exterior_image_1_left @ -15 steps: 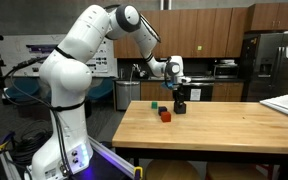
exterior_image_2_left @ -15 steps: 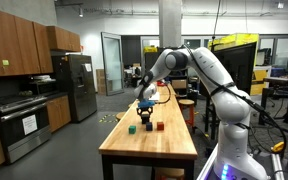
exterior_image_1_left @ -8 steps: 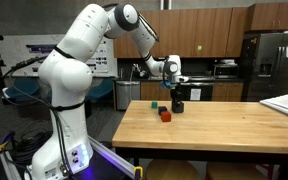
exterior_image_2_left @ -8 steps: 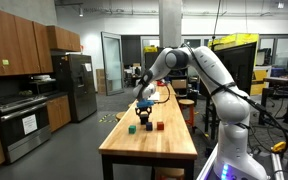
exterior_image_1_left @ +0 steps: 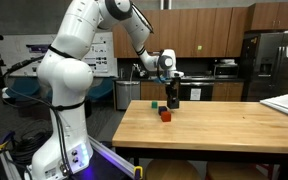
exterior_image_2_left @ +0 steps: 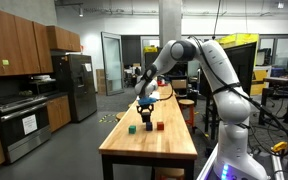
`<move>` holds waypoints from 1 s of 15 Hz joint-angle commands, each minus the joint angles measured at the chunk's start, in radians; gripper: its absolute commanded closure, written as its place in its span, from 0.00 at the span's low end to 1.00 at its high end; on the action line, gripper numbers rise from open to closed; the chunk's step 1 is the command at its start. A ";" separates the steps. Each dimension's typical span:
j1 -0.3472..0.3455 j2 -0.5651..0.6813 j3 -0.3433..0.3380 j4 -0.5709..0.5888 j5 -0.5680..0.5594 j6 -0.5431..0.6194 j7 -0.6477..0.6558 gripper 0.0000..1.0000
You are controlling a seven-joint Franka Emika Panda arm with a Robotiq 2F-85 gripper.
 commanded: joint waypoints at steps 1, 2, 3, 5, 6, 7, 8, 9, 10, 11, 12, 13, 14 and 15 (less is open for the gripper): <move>0.023 -0.132 -0.020 -0.133 -0.067 0.016 0.066 0.51; 0.023 -0.156 -0.017 -0.158 -0.082 0.017 0.081 0.51; 0.023 -0.176 -0.014 -0.180 -0.096 0.020 0.096 0.51; 0.022 -0.218 -0.005 -0.225 -0.121 0.025 0.124 0.51; 0.023 -0.237 -0.003 -0.245 -0.135 0.027 0.143 0.51; 0.027 -0.259 -0.001 -0.267 -0.157 0.029 0.172 0.51; 0.027 -0.278 0.004 -0.286 -0.172 0.031 0.193 0.51; 0.026 -0.296 0.011 -0.307 -0.184 0.035 0.212 0.51; 0.024 -0.311 0.019 -0.323 -0.193 0.038 0.229 0.51; 0.021 -0.327 0.028 -0.341 -0.200 0.042 0.244 0.51; 0.018 -0.340 0.037 -0.356 -0.206 0.044 0.257 0.51; 0.014 -0.355 0.048 -0.371 -0.205 0.046 0.263 0.51; 0.011 -0.369 0.056 -0.387 -0.205 0.051 0.269 0.51; 0.008 -0.379 0.063 -0.399 -0.206 0.054 0.275 0.51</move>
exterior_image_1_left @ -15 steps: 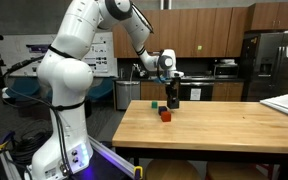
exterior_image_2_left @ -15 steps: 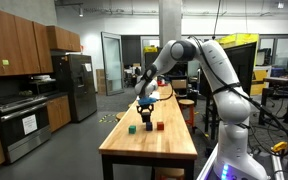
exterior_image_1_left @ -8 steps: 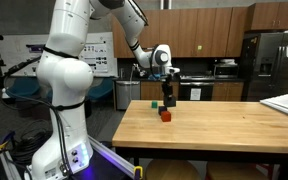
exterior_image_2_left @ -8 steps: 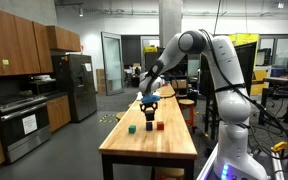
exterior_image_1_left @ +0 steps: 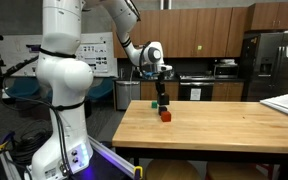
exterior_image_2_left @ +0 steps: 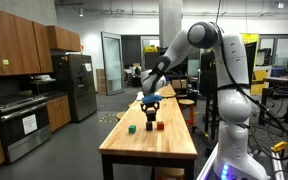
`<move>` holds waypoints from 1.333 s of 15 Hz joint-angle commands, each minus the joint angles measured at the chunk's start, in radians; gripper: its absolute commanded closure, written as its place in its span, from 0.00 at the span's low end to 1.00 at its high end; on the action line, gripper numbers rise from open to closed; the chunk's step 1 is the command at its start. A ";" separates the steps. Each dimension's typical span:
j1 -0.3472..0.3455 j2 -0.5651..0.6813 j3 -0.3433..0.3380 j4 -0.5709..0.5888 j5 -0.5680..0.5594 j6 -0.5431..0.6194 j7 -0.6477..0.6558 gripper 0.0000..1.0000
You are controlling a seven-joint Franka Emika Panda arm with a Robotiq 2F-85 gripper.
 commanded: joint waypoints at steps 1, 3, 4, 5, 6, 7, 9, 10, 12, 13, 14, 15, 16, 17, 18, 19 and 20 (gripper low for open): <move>-0.020 -0.088 0.032 -0.083 -0.027 0.022 0.044 0.51; -0.029 -0.099 0.042 -0.107 -0.021 0.032 0.043 0.51; -0.035 -0.104 0.046 -0.117 -0.018 0.039 0.038 0.51; -0.041 -0.107 0.049 -0.126 -0.017 0.042 0.033 0.51; -0.048 -0.108 0.049 -0.134 -0.021 0.044 0.033 0.51; -0.055 -0.108 0.048 -0.140 -0.024 0.045 0.034 0.51; -0.066 -0.108 0.047 -0.144 -0.030 0.044 0.038 0.51; -0.071 -0.105 0.046 -0.143 -0.033 0.043 0.042 0.51; -0.080 -0.100 0.046 -0.138 -0.031 0.040 0.041 0.51; -0.084 -0.097 0.046 -0.133 -0.029 0.039 0.040 0.51; -0.086 -0.095 0.047 -0.128 -0.027 0.035 0.039 0.51; -0.088 -0.090 0.047 -0.123 -0.024 0.033 0.036 0.51; -0.089 -0.087 0.048 -0.120 -0.021 0.034 0.032 0.51; -0.090 -0.084 0.049 -0.118 -0.019 0.035 0.028 0.51; -0.090 -0.082 0.050 -0.116 -0.013 0.036 0.023 0.51; -0.090 -0.078 0.050 -0.113 -0.014 0.036 0.023 0.51; -0.090 -0.074 0.051 -0.110 -0.012 0.036 0.021 0.51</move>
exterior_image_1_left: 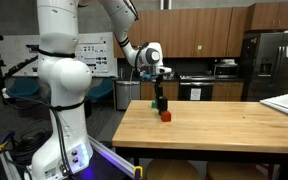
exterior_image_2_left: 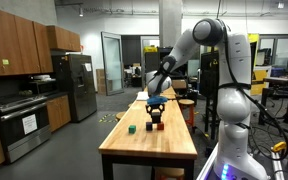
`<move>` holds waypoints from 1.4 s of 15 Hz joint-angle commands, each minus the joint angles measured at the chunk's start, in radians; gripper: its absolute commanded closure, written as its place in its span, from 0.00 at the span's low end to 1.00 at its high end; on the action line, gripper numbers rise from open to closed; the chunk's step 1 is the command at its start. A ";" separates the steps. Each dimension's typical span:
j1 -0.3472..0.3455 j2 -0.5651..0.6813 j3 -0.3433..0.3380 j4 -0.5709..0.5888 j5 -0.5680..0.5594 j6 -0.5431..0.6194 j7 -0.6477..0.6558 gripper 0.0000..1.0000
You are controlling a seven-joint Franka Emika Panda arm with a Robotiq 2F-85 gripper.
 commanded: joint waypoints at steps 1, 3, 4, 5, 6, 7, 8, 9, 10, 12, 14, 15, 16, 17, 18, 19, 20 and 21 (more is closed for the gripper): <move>-0.015 -0.004 0.014 0.011 -0.009 -0.003 0.001 0.51; -0.016 0.001 0.014 0.016 -0.012 -0.005 0.001 0.51; -0.016 0.004 0.013 0.018 -0.012 -0.005 -0.001 0.51; -0.017 0.006 0.013 0.020 -0.012 -0.005 -0.002 0.51; -0.017 0.009 0.013 0.022 -0.012 -0.004 -0.004 0.51; -0.017 0.011 0.012 0.024 -0.012 -0.003 -0.006 0.51; -0.018 0.015 0.013 0.027 -0.008 -0.002 -0.011 0.51; -0.018 0.020 0.012 0.031 -0.007 -0.004 -0.012 0.51; -0.018 0.025 0.012 0.035 -0.007 -0.005 -0.012 0.51; -0.017 0.035 0.012 0.040 -0.003 -0.004 -0.018 0.51; -0.016 0.047 0.011 0.049 -0.001 -0.001 -0.024 0.51; -0.015 0.053 0.010 0.054 -0.001 0.000 -0.026 0.51; -0.014 0.058 0.009 0.060 -0.001 -0.001 -0.027 0.51; -0.014 0.063 0.009 0.066 -0.001 -0.001 -0.030 0.51; -0.013 0.068 0.008 0.071 0.000 -0.001 -0.033 0.51; -0.013 0.072 0.007 0.076 0.000 -0.002 -0.037 0.51; -0.012 0.077 0.007 0.081 0.001 -0.002 -0.040 0.51; -0.012 0.082 0.006 0.085 0.003 -0.003 -0.044 0.51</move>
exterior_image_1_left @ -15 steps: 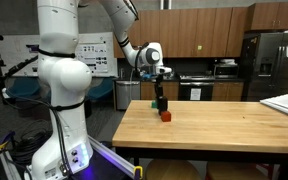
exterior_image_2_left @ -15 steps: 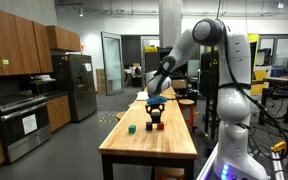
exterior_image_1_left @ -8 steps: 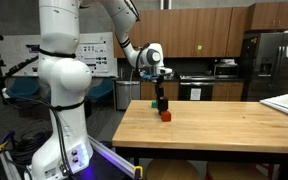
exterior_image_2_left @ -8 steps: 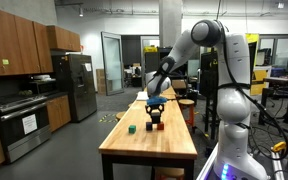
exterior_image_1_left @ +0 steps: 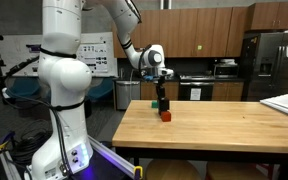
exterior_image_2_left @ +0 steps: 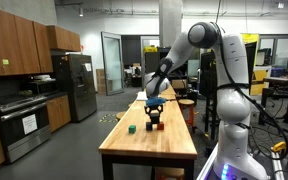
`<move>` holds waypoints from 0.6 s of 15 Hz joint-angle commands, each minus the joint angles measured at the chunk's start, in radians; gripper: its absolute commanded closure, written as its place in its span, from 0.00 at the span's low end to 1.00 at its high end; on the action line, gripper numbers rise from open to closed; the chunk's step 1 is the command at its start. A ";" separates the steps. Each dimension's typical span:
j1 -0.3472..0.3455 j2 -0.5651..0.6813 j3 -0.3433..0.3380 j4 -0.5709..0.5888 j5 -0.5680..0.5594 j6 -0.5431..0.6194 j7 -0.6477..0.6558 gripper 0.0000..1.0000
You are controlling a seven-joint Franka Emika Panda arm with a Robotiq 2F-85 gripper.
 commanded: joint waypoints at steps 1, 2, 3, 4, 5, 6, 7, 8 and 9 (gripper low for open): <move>-0.008 0.016 0.004 0.029 0.003 -0.003 -0.023 0.51; -0.008 0.022 0.004 0.033 0.007 -0.007 -0.025 0.51; -0.008 0.027 0.004 0.035 0.010 -0.006 -0.028 0.16; -0.005 0.036 0.005 0.047 0.017 -0.009 -0.035 0.00; -0.001 0.026 0.001 0.029 0.003 -0.002 -0.014 0.15; -0.001 0.026 0.001 0.030 0.005 -0.002 -0.016 0.10; -0.001 0.027 0.001 0.031 0.005 -0.002 -0.018 0.05; -0.001 0.027 0.001 0.032 0.005 -0.002 -0.019 0.00; -0.001 0.027 0.001 0.032 0.005 -0.002 -0.019 0.00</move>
